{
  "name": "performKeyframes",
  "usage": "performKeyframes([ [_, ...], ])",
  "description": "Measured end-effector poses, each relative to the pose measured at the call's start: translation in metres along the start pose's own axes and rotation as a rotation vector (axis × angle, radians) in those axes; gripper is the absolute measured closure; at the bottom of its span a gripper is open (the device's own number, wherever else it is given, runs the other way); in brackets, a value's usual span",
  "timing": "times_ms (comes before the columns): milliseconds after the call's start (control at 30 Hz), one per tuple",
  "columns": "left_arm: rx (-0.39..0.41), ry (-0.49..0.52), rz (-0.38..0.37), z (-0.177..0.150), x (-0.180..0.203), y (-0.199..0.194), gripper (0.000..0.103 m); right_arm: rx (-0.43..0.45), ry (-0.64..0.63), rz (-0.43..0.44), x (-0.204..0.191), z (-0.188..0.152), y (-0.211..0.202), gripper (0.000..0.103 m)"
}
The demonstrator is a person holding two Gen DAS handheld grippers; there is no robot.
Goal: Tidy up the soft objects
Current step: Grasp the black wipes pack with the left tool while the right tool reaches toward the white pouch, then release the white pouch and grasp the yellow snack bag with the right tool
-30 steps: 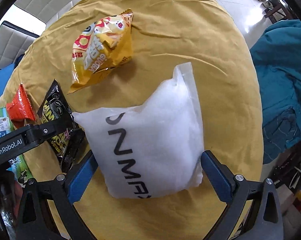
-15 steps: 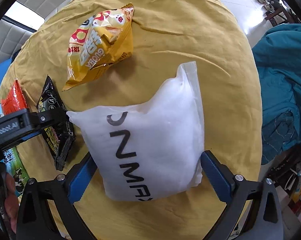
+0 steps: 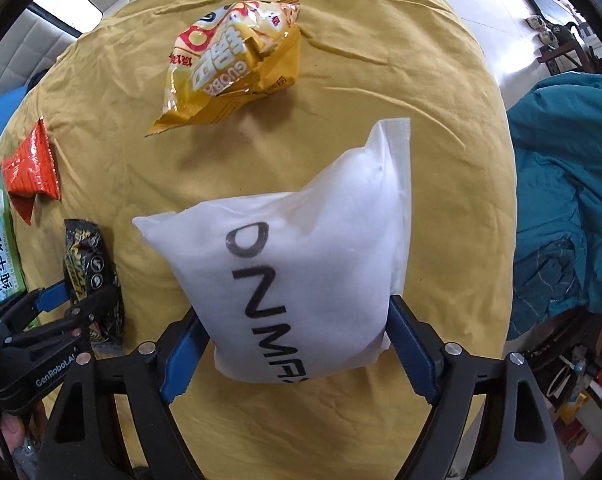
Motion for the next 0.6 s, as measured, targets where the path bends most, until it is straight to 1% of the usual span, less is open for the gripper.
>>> performKeyframes([
  [100,0.023,0.0,0.019,0.001,0.007,0.003,0.051,0.004,0.021,-0.012,-0.004,0.001,0.009,0.014],
  [133,0.03,-0.001,0.023,-0.003,0.005,0.004,0.051,0.003,0.015,-0.021,-0.005,0.003,0.011,0.014],
  [233,0.042,-0.001,0.029,0.0,0.018,0.01,0.055,-0.002,-0.017,-0.039,-0.015,0.0,0.011,0.014],
  [267,0.045,-0.01,0.022,-0.007,0.019,0.006,0.055,-0.012,-0.024,-0.035,-0.019,-0.002,0.01,0.014],
  [333,0.053,-0.032,0.007,-0.001,0.006,-0.001,0.056,-0.01,-0.024,-0.015,-0.021,-0.004,-0.001,0.014],
  [433,0.095,-0.041,0.01,-0.001,0.004,-0.008,0.056,-0.002,-0.015,0.009,-0.023,-0.004,-0.014,0.014],
  [533,0.118,-0.068,-0.011,-0.002,0.005,-0.015,0.056,0.061,0.005,0.018,-0.028,0.008,-0.036,0.014],
  [600,0.126,-0.087,-0.024,0.0,0.005,-0.016,0.056,0.101,0.034,0.059,-0.034,0.019,-0.05,0.014],
])
Point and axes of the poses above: each gripper's, at about its wrist camera, not at the fingertips, and y roughly the way its jaws point, x to its right, z to its top, the point moved 3 cm from there along y, roughly the way its jaws point, and after that the axes turned 13 degrees about x, right-handed, at the moved point
